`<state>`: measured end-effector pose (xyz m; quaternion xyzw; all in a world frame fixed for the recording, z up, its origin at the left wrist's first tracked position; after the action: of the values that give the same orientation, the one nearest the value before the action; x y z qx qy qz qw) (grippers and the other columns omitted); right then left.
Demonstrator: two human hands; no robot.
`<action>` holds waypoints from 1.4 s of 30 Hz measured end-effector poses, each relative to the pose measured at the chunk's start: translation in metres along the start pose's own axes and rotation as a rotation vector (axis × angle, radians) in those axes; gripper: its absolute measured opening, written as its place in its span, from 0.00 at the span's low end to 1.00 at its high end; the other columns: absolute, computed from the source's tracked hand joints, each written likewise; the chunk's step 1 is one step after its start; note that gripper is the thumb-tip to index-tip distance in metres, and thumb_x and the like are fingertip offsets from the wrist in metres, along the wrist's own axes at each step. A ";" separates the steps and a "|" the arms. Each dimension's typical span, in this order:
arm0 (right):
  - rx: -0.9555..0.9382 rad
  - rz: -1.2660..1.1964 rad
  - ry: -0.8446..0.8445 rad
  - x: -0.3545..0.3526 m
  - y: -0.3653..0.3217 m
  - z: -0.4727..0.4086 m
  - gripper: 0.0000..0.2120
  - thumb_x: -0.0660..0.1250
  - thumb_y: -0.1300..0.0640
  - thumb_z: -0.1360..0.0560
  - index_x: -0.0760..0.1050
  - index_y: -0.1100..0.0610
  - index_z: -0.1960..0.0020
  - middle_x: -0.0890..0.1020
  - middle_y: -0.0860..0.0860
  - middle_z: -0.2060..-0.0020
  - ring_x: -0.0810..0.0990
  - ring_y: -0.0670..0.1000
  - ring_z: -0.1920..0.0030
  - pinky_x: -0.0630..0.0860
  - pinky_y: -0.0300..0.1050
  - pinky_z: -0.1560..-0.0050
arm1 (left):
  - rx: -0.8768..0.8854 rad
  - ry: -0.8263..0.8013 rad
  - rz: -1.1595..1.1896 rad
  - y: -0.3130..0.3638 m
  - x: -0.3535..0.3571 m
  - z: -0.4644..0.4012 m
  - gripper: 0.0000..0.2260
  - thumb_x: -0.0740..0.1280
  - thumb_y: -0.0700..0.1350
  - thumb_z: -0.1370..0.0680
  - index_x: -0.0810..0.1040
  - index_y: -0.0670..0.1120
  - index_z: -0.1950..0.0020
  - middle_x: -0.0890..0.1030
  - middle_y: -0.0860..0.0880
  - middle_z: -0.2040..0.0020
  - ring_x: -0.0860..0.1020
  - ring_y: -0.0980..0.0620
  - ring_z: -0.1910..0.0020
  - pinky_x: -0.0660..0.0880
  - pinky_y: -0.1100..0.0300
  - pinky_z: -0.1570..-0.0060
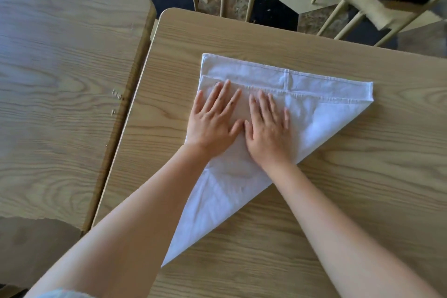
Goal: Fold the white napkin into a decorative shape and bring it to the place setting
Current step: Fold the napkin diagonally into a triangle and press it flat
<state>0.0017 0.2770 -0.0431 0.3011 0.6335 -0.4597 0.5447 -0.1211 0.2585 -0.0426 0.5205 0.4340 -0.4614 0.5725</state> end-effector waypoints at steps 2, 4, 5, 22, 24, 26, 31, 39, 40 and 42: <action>0.022 0.030 -0.015 -0.003 0.018 0.003 0.29 0.46 0.45 0.24 0.54 0.55 0.25 0.57 0.55 0.25 0.53 0.54 0.25 0.47 0.59 0.28 | -0.001 0.018 -0.024 0.000 -0.001 0.001 0.32 0.47 0.65 0.26 0.51 0.54 0.23 0.49 0.49 0.22 0.47 0.53 0.24 0.45 0.48 0.26; 0.074 0.052 -0.018 -0.009 0.041 0.006 0.31 0.46 0.43 0.24 0.51 0.53 0.24 0.54 0.54 0.24 0.49 0.53 0.25 0.45 0.58 0.28 | -0.001 0.021 -0.040 0.001 -0.003 0.001 0.33 0.48 0.66 0.26 0.50 0.54 0.23 0.48 0.49 0.22 0.46 0.53 0.24 0.44 0.48 0.26; 0.108 0.058 -0.023 -0.012 0.054 0.008 0.31 0.45 0.42 0.25 0.49 0.53 0.24 0.52 0.54 0.24 0.48 0.53 0.24 0.45 0.58 0.28 | -0.004 0.023 -0.042 0.001 -0.004 0.002 0.33 0.49 0.65 0.26 0.50 0.55 0.23 0.48 0.49 0.22 0.46 0.53 0.24 0.44 0.49 0.26; 0.309 0.134 -0.031 -0.040 0.167 0.023 0.37 0.42 0.38 0.28 0.46 0.57 0.24 0.48 0.57 0.24 0.48 0.56 0.25 0.44 0.59 0.28 | 0.010 0.009 0.076 0.136 0.008 0.006 0.26 0.45 0.56 0.21 0.48 0.53 0.23 0.46 0.50 0.22 0.43 0.53 0.24 0.32 0.42 0.32; 0.302 0.134 -0.022 -0.039 0.166 0.022 0.37 0.43 0.38 0.27 0.47 0.57 0.24 0.49 0.58 0.24 0.49 0.57 0.25 0.46 0.59 0.28 | 0.022 -0.035 0.093 0.159 0.023 0.006 0.25 0.45 0.55 0.20 0.49 0.53 0.23 0.47 0.49 0.22 0.44 0.52 0.24 0.34 0.40 0.30; 0.302 0.140 -0.011 -0.039 0.166 0.022 0.35 0.45 0.40 0.26 0.47 0.57 0.24 0.49 0.57 0.24 0.49 0.57 0.25 0.46 0.59 0.28 | 0.008 -0.056 0.082 0.160 0.031 0.007 0.24 0.46 0.55 0.20 0.50 0.53 0.23 0.46 0.49 0.22 0.43 0.51 0.24 0.36 0.41 0.29; 0.280 0.131 -0.026 -0.039 0.164 0.023 0.35 0.45 0.40 0.25 0.45 0.57 0.24 0.47 0.57 0.24 0.47 0.56 0.25 0.44 0.59 0.28 | -0.112 -0.030 0.077 0.121 0.026 0.038 0.28 0.50 0.60 0.21 0.46 0.56 0.24 0.44 0.51 0.22 0.41 0.52 0.24 0.35 0.47 0.29; -0.001 0.136 0.032 -0.050 0.080 0.038 0.28 0.48 0.44 0.21 0.47 0.50 0.24 0.49 0.54 0.24 0.46 0.54 0.24 0.40 0.67 0.31 | -0.405 0.123 0.133 0.088 0.014 0.107 0.24 0.46 0.54 0.20 0.48 0.53 0.23 0.47 0.49 0.22 0.44 0.54 0.24 0.35 0.44 0.30; -0.091 0.112 0.027 -0.043 0.055 0.044 0.27 0.47 0.45 0.22 0.49 0.49 0.24 0.52 0.54 0.24 0.48 0.54 0.25 0.42 0.66 0.31 | -0.428 0.148 0.138 0.087 0.015 0.112 0.24 0.47 0.53 0.20 0.51 0.52 0.23 0.49 0.49 0.23 0.46 0.53 0.24 0.37 0.44 0.29; -0.178 0.098 -0.068 -0.021 0.019 0.056 0.28 0.46 0.43 0.23 0.50 0.47 0.25 0.52 0.53 0.24 0.48 0.55 0.25 0.43 0.67 0.31 | -0.482 0.162 0.140 0.075 0.019 0.129 0.24 0.49 0.53 0.21 0.54 0.52 0.24 0.53 0.48 0.23 0.50 0.52 0.24 0.40 0.43 0.29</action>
<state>0.0462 0.2358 -0.0272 0.2662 0.6376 -0.3843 0.6123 -0.0412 0.1313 -0.0361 0.4332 0.5388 -0.2610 0.6737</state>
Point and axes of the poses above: each hand's wrist, its own z-axis away from the middle knuckle, its own x-axis out of the palm, y = z × x, the point moved 6 cm from there along -z, towards the middle knuckle
